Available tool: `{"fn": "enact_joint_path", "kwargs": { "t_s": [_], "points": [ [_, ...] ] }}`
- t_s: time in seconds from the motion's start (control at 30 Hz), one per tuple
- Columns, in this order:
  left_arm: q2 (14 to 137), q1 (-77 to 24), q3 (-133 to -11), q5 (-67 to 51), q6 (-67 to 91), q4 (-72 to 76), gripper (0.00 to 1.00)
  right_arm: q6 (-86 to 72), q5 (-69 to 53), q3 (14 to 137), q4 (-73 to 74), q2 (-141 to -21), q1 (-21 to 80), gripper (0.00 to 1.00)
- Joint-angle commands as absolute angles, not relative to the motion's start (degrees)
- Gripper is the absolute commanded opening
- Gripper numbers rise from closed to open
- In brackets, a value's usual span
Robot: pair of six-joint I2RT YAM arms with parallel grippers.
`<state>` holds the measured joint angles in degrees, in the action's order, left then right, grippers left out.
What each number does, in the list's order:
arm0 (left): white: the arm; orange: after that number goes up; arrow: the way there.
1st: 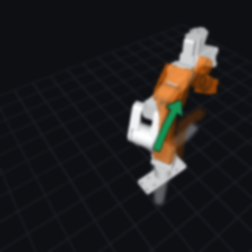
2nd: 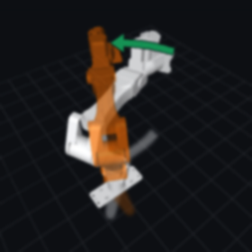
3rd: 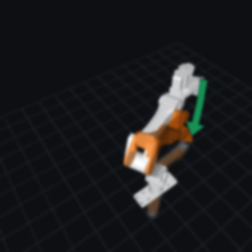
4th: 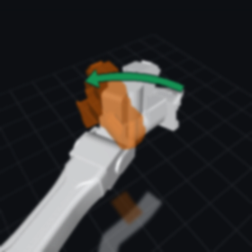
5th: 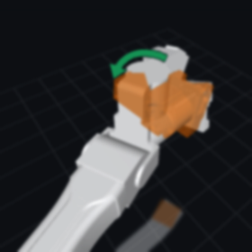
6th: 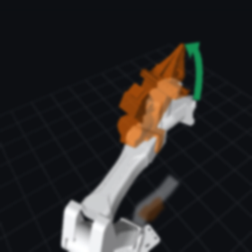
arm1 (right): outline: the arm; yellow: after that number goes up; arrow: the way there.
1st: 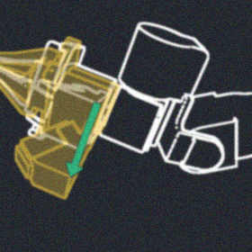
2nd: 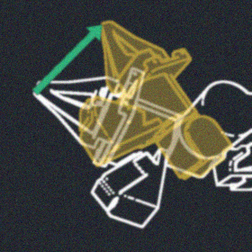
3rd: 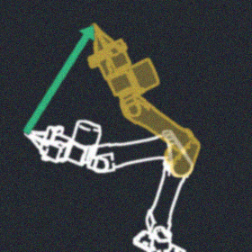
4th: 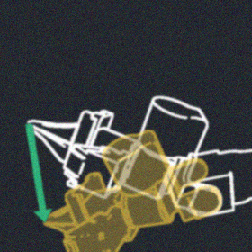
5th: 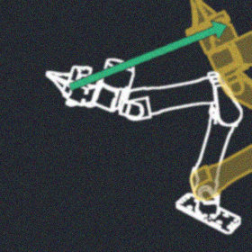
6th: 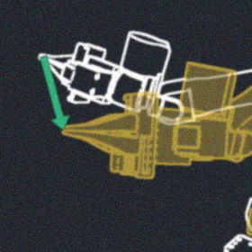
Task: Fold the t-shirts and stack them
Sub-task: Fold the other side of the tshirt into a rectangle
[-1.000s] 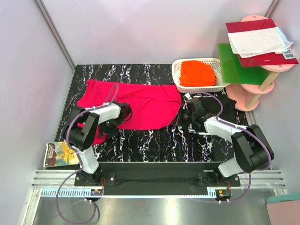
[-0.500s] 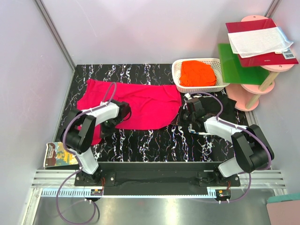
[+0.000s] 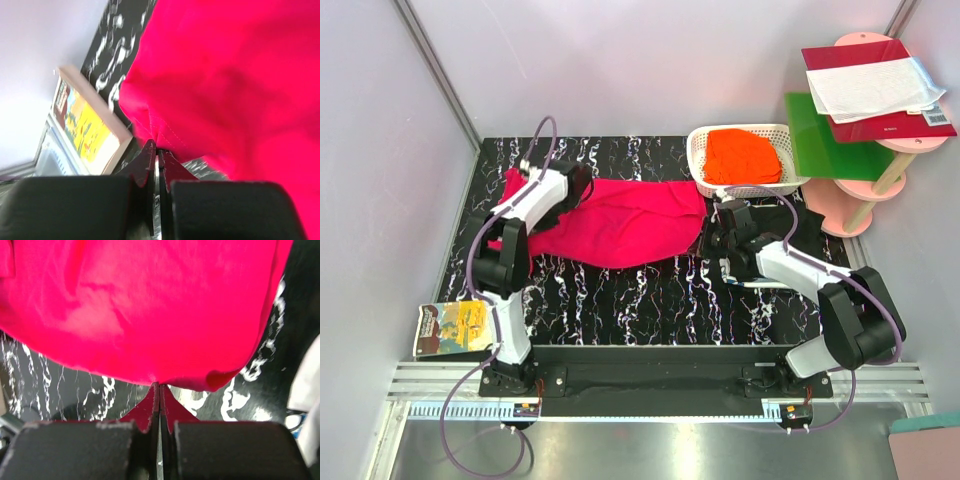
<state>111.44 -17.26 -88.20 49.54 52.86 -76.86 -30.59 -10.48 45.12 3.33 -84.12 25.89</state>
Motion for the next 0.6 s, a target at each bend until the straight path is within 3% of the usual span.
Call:
{"fn": "enact_joint_path", "kwargs": {
  "t_s": [0.0,0.3,0.57],
  "points": [
    [114.8,-17.0,-100.2,56.2,51.2,-88.7,0.00,-27.7,-4.9,50.0,5.0,-82.9,26.3,0.00],
    [123.1,-16.3,-113.3,58.4,46.7,-88.7,0.00,-25.6,0.3,56.4,5.3,-91.0,26.2,0.00],
    [126.9,-15.8,-117.4,59.9,45.2,-88.6,0.00,-24.5,6.3,64.1,5.5,-102.0,26.2,0.00]
  ]
}}
